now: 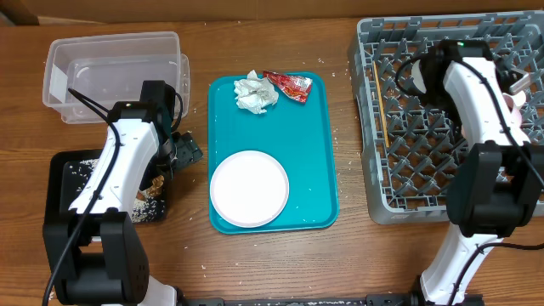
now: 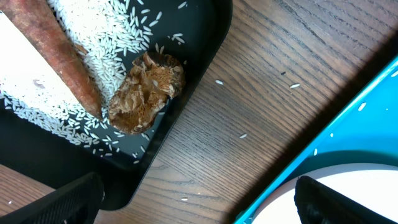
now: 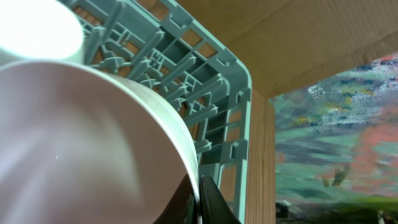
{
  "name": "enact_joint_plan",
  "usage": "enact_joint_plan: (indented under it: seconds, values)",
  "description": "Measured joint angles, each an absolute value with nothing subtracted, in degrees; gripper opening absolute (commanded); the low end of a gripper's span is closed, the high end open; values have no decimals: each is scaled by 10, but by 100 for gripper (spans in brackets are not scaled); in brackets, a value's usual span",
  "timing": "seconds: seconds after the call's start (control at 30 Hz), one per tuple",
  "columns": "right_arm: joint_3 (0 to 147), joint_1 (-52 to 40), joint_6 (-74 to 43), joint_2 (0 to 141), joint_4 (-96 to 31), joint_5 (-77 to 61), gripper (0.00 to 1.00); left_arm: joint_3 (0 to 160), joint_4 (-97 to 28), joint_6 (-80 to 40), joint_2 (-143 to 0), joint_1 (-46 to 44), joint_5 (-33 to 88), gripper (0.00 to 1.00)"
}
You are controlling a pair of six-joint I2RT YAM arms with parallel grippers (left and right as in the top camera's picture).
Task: Sort waste into correct bins and load items into the dishwasher
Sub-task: 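Carry the pink bowl right over the dish rack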
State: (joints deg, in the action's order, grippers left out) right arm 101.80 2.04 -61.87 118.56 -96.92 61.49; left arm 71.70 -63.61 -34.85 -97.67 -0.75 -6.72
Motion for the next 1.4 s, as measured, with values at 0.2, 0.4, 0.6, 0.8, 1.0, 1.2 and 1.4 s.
enact_joint_plan:
  seconds: [0.2,0.4,0.6,0.8,1.0,1.2,1.4]
  values:
    - [1018,5,-616,1186,-969,616,4,717,-636,-349,-977,-8,-67,100]
    - [1018,8,-614,1186,-971,635,4,717,-636,-349,-977,-8,-67,100]
    - [1018,38,-611,1186,-954,682,4,717,-636,-349,-977,-8,-67,100]
    - [1018,44,-546,1186,-869,728,4,717,-636,-349,-977,-8,-67,100]
    - [1017,43,-497,1186,-860,736,4,717,-636,-349,-977,-8,-67,100]
    - [1001,44,-483,1186,-851,742,4,717,-636,-349,-977,-8,-67,100]
    - [999,35,-480,1187,-849,743,4,717,-636,-349,-977,-8,-67,99]
